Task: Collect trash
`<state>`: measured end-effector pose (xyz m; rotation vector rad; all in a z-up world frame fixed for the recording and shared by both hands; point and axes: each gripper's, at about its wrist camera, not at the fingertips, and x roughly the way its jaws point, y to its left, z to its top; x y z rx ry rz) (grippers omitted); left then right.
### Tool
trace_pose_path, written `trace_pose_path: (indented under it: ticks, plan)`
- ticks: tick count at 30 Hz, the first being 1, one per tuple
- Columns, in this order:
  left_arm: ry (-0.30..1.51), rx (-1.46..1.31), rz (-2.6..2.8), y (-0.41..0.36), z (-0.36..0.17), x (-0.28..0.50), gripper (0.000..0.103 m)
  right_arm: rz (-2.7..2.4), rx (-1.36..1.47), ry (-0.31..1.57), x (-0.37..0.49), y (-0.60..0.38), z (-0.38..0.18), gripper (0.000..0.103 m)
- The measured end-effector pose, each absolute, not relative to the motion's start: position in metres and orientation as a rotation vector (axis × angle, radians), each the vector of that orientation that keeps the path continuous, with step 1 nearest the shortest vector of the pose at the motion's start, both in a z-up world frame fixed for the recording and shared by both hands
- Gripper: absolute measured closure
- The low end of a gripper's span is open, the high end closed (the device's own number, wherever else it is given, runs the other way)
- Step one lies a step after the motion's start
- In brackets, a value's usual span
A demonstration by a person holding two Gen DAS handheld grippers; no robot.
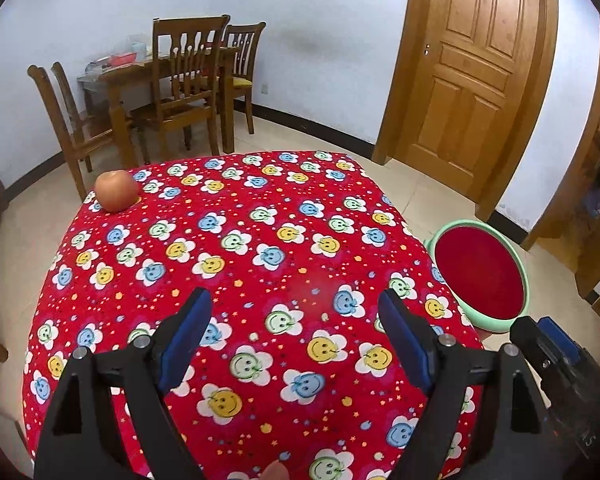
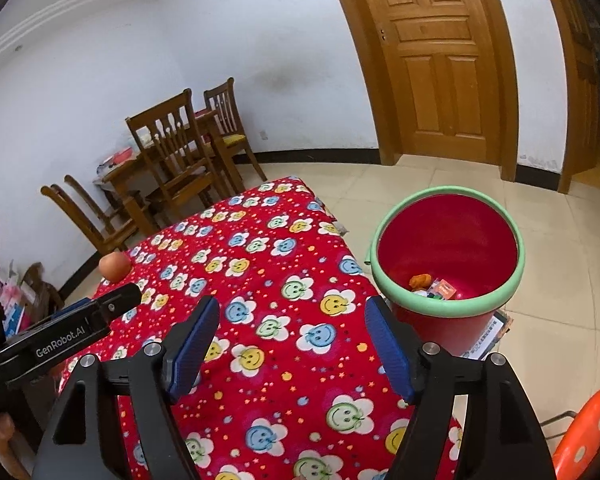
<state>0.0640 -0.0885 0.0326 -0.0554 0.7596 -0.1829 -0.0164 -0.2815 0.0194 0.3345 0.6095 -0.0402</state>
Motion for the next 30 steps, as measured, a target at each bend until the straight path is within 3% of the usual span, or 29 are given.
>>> trace_pose_path:
  ticks: [30]
  plan:
    - [0.709,-0.045,-0.149,-0.075,0.045,0.039,0.019,-0.038,0.307,0.585,-0.031,-0.268,0.028,0.027]
